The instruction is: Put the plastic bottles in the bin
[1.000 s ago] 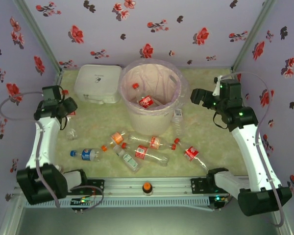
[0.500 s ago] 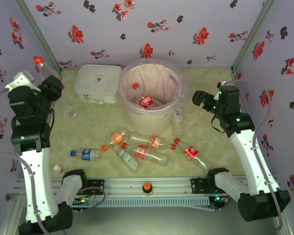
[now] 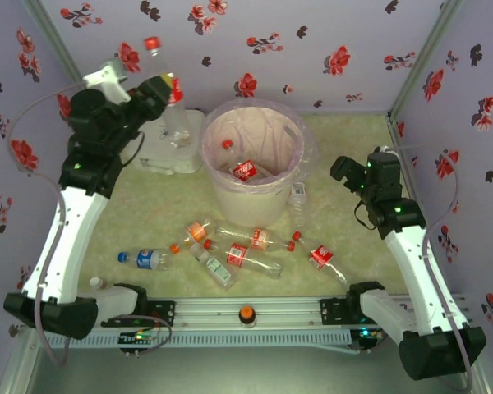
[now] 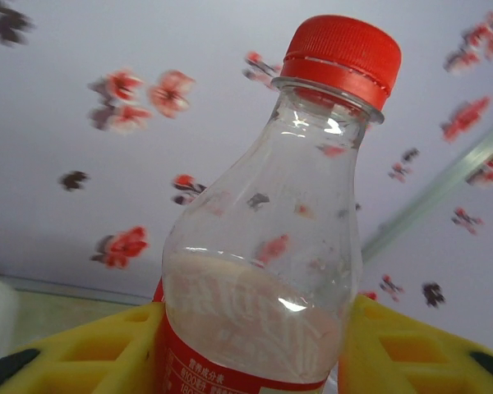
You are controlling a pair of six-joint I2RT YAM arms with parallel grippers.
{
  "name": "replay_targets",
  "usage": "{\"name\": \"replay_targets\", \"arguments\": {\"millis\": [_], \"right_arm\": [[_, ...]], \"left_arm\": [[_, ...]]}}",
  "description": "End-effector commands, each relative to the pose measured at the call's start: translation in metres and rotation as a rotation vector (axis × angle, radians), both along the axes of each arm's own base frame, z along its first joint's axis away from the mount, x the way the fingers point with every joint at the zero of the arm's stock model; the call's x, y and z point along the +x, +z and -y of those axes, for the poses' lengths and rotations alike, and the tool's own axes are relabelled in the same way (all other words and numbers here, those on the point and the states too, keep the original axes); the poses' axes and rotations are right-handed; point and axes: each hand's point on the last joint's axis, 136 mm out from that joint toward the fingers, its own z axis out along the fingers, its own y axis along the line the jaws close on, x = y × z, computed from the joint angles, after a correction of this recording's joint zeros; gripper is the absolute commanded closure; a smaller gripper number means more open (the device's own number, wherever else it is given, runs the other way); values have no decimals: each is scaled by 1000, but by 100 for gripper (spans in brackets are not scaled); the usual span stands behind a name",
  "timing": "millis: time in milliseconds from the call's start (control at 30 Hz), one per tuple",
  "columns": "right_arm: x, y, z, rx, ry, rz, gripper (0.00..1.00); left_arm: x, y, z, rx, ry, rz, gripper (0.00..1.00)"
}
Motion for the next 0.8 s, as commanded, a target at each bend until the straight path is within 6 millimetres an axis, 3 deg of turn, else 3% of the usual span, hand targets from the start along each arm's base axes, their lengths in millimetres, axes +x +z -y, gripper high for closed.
{"name": "replay_targets", "arguments": {"millis": [0,167,400,533,700,767], "right_arm": [[0,9,10,3,-54,46,1],[-3,6,10,-7,-45,37,1],[-5,1,8,-23,-22,14,1],[-6,1,7,-33,-5,11,1],[-5,-5,5,-44,11,-6,1],[-4,-8,4,-38,19,-19,1]], "left_arm": [[-16,47,35,19,-77,175,100],[-10,2,115,151,-219,100,100],[-1,-81,185,238,-334,-57,100],[-4,-121,205,277,-372,-133,100],[-7,-161,212,299,-380,-197,100],[-7,-170,212,320,-382,-201,89]]}}
